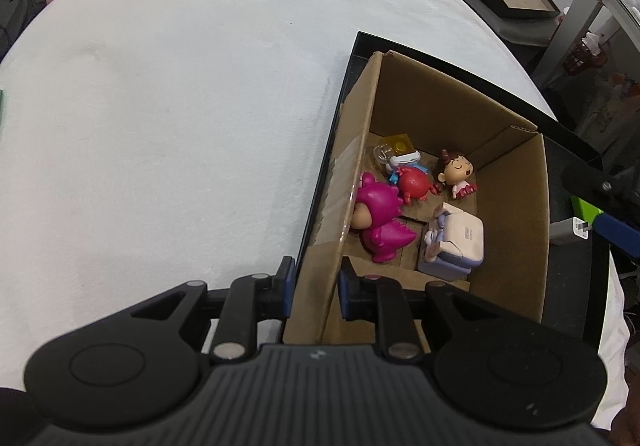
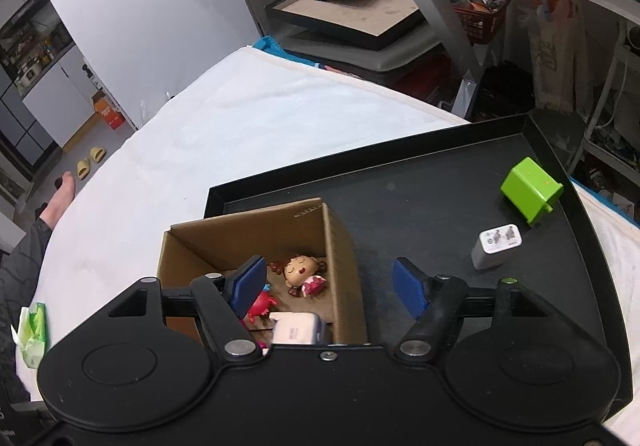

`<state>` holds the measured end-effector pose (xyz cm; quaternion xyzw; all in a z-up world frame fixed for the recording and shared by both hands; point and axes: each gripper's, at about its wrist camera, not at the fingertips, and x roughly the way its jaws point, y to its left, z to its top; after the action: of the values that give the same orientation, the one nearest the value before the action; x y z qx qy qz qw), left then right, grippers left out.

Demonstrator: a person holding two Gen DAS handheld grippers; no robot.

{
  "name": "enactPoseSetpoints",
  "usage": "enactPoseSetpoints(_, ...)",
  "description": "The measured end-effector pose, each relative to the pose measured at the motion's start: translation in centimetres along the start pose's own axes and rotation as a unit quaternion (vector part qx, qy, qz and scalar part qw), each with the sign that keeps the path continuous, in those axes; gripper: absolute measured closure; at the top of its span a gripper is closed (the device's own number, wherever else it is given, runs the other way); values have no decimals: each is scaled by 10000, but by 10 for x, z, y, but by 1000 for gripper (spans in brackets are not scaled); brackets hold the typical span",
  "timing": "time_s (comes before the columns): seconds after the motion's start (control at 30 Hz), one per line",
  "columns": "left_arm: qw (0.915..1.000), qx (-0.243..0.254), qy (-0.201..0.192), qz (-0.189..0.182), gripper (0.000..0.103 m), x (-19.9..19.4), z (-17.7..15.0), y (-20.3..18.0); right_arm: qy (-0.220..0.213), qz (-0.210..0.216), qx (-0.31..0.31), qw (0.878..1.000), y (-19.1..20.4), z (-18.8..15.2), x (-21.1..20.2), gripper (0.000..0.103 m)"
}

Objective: Organize rigid objects
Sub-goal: 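Withdraw the right gripper from the box toward the white plug block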

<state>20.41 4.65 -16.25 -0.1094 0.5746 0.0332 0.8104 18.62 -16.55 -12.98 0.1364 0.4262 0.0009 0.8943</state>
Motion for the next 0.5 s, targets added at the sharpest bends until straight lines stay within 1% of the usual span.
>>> enactPoseSetpoints(0.17,9999,34,-11,151,81,-3,1,-4,-5,-9,174,9998,-21,-1,-7,33)
enactPoseSetpoints(0.3,9995,0,-46,321,70,-5,2,-5,-104,-81,205,9997,-39,1,-14,33)
enactPoseSetpoints(0.5,9987,2,-150,484,63,-11,5,-8,-189,-214,429,9987,-67,2,-14,31)
